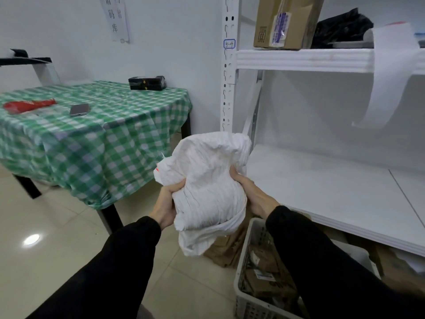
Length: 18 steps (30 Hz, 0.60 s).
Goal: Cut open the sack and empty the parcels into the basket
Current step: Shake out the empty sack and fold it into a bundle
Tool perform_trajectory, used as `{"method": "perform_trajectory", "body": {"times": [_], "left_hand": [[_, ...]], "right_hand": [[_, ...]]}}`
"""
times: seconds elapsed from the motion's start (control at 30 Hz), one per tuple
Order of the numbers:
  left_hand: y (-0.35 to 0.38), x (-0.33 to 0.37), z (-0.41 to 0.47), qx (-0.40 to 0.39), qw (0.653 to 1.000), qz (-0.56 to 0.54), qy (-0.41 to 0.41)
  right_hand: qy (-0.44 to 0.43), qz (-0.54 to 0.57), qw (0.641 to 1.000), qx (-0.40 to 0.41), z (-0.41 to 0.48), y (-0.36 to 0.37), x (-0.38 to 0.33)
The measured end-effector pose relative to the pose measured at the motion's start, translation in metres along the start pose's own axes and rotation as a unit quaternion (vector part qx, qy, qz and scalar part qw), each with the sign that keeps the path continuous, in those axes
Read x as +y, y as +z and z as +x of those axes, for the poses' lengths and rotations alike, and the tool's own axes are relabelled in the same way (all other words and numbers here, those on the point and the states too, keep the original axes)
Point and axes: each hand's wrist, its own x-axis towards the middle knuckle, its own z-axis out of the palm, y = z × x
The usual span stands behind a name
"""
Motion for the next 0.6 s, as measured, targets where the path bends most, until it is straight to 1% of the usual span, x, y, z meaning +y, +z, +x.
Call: {"method": "perform_trajectory", "body": {"times": [0.03, 0.07, 0.13, 0.23, 0.27, 0.37, 0.4, 0.47, 0.5, 0.6], "left_hand": [[0.004, 0.0, -0.001, -0.001, 1.0, -0.008, 0.001], [0.008, 0.0, -0.002, -0.004, 1.0, -0.017, 0.002], [0.018, 0.003, -0.002, -0.009, 1.0, -0.02, 0.005], [0.031, 0.006, -0.002, -0.016, 1.0, -0.008, 0.022], [0.034, 0.007, -0.002, -0.02, 1.0, -0.002, 0.024], [0.041, 0.006, 0.0, -0.02, 1.0, 0.009, 0.022], [0.043, 0.005, 0.0, -0.018, 1.0, 0.012, 0.017], [0.05, 0.004, -0.001, -0.018, 1.0, 0.014, 0.004], [0.054, 0.003, 0.0, -0.02, 1.0, 0.014, 0.001], [0.064, 0.0, 0.0, -0.031, 0.999, 0.006, 0.013]], "right_hand": [[0.012, 0.031, 0.999, -0.033, 0.0, 0.0, 0.005], [0.017, 0.062, 0.997, -0.05, 0.001, 0.001, 0.011], [0.037, 0.095, 0.993, -0.061, -0.003, 0.007, 0.022], [0.077, 0.128, 0.988, -0.04, -0.009, 0.013, 0.031], [0.081, 0.144, 0.985, -0.039, -0.01, 0.012, 0.032], [0.083, 0.182, 0.98, -0.001, -0.016, 0.013, 0.04], [0.087, 0.195, 0.977, -0.008, -0.02, 0.017, 0.042], [0.115, 0.179, 0.977, -0.002, -0.019, 0.021, 0.057], [0.13, 0.154, 0.979, 0.022, -0.019, 0.022, 0.065], [0.088, 0.084, 0.992, 0.031, -0.012, 0.008, 0.096]]}}
